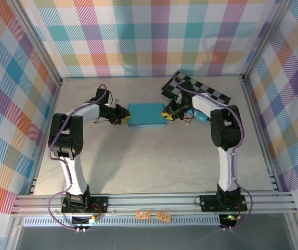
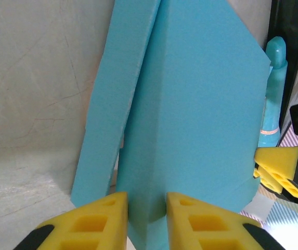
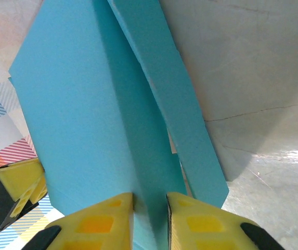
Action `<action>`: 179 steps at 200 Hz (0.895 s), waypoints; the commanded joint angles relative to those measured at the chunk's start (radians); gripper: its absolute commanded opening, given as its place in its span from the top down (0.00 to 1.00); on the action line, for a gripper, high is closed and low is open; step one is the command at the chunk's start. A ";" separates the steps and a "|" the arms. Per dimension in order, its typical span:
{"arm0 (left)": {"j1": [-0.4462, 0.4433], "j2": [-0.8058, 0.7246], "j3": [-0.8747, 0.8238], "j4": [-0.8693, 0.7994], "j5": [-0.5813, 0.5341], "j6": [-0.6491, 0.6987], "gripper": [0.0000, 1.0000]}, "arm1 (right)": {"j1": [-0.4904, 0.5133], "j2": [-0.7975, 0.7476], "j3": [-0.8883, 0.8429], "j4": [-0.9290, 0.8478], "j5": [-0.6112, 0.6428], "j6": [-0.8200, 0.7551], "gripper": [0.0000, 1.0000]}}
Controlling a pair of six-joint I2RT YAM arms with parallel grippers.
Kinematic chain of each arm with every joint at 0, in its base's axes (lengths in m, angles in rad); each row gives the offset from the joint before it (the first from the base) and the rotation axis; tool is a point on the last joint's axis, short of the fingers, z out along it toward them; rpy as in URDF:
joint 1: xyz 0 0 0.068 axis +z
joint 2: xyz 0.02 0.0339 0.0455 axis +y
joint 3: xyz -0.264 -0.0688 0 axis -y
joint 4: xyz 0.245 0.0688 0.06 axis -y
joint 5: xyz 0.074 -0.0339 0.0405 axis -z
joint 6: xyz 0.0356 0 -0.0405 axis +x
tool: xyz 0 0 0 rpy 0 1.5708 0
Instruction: Fold the paper box
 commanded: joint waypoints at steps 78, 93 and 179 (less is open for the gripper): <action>-0.041 -0.044 0.034 -0.236 -0.126 0.175 0.82 | 0.028 0.022 0.057 -0.141 0.075 -0.085 0.83; -0.042 -0.054 0.050 -0.270 -0.151 0.193 0.78 | 0.032 0.029 0.078 -0.177 0.100 -0.106 0.83; -0.037 -0.086 0.113 -0.331 -0.190 0.222 0.52 | 0.044 0.059 0.138 -0.253 0.145 -0.149 0.82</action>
